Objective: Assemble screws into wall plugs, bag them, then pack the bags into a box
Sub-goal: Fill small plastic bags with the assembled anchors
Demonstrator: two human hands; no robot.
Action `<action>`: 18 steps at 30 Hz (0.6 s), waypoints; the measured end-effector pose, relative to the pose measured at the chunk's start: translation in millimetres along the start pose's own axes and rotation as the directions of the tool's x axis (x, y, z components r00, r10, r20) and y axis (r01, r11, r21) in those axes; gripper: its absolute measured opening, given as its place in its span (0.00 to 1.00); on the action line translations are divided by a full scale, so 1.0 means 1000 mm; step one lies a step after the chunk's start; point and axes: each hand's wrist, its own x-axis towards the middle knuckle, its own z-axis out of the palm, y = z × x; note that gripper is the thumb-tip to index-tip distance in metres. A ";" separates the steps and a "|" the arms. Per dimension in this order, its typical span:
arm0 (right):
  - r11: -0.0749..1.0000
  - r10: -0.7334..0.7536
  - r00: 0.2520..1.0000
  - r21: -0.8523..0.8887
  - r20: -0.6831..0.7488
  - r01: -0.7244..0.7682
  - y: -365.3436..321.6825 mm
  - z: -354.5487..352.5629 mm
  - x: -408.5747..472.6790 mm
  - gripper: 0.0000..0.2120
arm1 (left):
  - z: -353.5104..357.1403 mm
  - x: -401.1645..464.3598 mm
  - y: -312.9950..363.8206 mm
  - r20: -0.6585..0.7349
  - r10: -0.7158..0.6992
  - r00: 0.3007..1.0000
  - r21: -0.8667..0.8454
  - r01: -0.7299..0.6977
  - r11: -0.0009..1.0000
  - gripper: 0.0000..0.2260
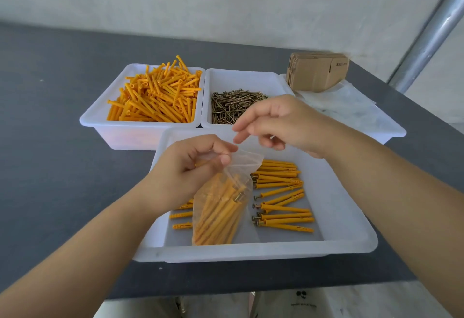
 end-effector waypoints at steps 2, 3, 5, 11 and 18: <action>1.000 0.029 0.992 0.012 -0.119 -0.028 0.010 -0.006 0.001 0.11 | 0.000 0.000 0.000 -0.020 -0.008 1.000 -0.003 0.008 1.000 0.05; 0.998 0.064 0.991 -0.021 -0.117 -0.067 0.016 -0.009 0.000 0.09 | 0.000 0.000 0.000 -0.024 -0.010 1.000 -0.002 0.010 1.000 0.06; 0.983 0.179 0.983 -0.057 0.047 -0.176 0.026 -0.010 -0.005 0.16 | -0.002 0.000 -0.001 -0.038 0.002 0.999 -0.001 -0.002 1.000 0.07; 0.983 0.102 0.979 0.132 0.179 -0.127 0.045 0.028 -0.015 0.09 | -0.008 0.002 -0.004 -0.211 -0.138 0.968 -0.221 0.090 0.971 0.07; 0.992 -0.039 0.999 0.122 -0.001 0.039 0.044 0.038 -0.023 0.10 | -0.013 0.002 -0.002 -0.102 -0.247 0.964 -0.379 0.191 0.905 0.25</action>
